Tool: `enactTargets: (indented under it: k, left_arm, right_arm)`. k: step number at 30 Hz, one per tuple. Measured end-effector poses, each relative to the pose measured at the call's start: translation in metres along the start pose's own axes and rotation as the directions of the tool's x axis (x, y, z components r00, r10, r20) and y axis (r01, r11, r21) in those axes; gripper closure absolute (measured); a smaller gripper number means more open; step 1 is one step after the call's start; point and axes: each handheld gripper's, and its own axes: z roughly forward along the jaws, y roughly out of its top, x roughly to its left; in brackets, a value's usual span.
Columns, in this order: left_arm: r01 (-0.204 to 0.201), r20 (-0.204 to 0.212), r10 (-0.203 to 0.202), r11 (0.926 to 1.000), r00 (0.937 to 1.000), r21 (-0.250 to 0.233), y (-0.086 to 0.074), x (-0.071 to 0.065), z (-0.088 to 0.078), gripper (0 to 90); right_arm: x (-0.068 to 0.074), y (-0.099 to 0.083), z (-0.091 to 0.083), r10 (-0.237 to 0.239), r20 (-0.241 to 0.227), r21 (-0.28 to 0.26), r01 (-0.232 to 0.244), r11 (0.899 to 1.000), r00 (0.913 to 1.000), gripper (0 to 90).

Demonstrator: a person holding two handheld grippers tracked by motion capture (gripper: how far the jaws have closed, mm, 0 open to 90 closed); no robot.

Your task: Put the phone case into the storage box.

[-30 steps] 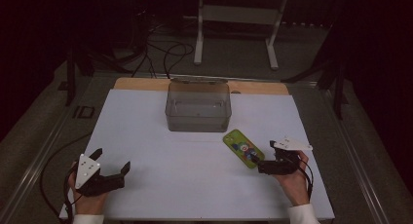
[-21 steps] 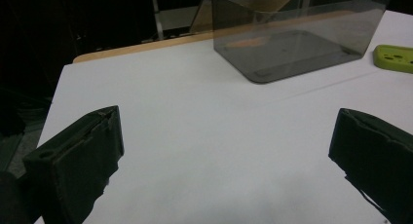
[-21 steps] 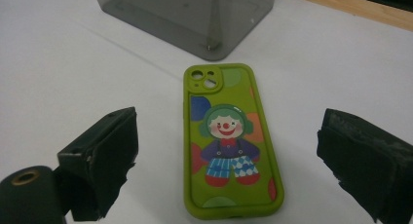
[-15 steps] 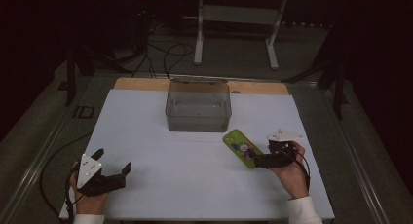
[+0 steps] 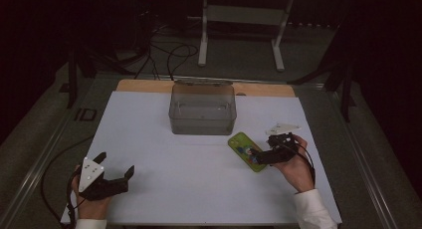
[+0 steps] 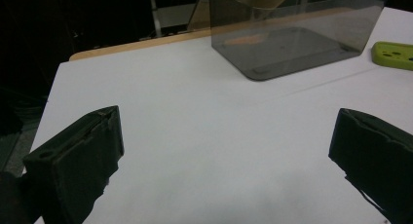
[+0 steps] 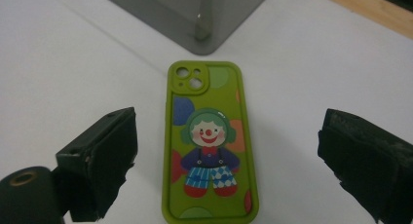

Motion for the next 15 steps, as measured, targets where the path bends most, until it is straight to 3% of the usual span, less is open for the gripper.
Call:
enactTargets:
  k: [8, 15]
  left_arm:
    - [0.002, 0.001, -0.002, 1.0000, 1.0000, 0.003, 0.000, 0.000, 0.001, 0.0]
    - [0.000, 0.004, 0.000, 1.0000, 1.0000, 0.007, 0.000, 0.000, 0.002, 0.0]
  right_arm:
    - [-0.002, 0.009, 0.008, -0.036, -0.018, 0.073, 0.038, 0.997, 0.9992, 7.4]
    - [-0.003, 0.012, 0.024, -0.056, -0.030, 0.155, 0.060, 0.986, 0.9980, 7.4]
